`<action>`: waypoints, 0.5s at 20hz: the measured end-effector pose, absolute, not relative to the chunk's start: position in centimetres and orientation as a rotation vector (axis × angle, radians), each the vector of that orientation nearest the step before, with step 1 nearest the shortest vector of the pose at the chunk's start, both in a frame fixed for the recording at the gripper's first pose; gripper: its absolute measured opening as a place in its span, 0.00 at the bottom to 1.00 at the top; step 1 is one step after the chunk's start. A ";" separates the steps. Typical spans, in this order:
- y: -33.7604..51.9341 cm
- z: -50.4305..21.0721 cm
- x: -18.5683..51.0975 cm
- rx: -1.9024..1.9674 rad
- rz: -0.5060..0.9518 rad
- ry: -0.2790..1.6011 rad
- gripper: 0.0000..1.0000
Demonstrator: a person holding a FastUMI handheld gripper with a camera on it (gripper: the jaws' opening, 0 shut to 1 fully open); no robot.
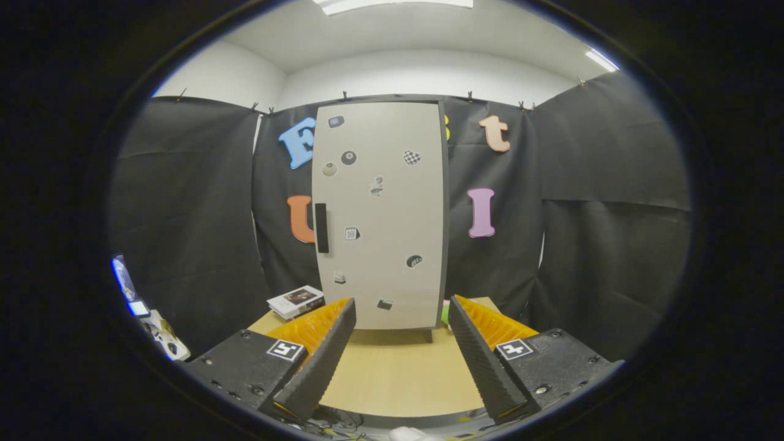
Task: Open the shoe cabinet door, grab the shoes and put them into the shoe cabinet, then close the shoe cabinet door.
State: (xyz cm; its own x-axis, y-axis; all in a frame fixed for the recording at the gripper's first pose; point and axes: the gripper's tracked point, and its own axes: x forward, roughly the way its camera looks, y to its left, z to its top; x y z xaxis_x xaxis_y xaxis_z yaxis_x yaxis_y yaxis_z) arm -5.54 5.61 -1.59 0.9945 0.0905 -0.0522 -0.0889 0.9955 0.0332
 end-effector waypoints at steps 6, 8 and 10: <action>6.1 -0.8 -5.5 0.025 0.097 0.040 0.99; 6.1 -0.7 -5.5 0.029 0.095 0.036 0.99; 5.8 -0.8 -5.5 0.034 0.088 0.040 0.99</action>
State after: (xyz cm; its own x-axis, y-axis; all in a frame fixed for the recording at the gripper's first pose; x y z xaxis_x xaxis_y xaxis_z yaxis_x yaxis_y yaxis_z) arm -5.46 5.79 -0.78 0.9953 0.0885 -0.0383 -0.0871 0.9955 0.0360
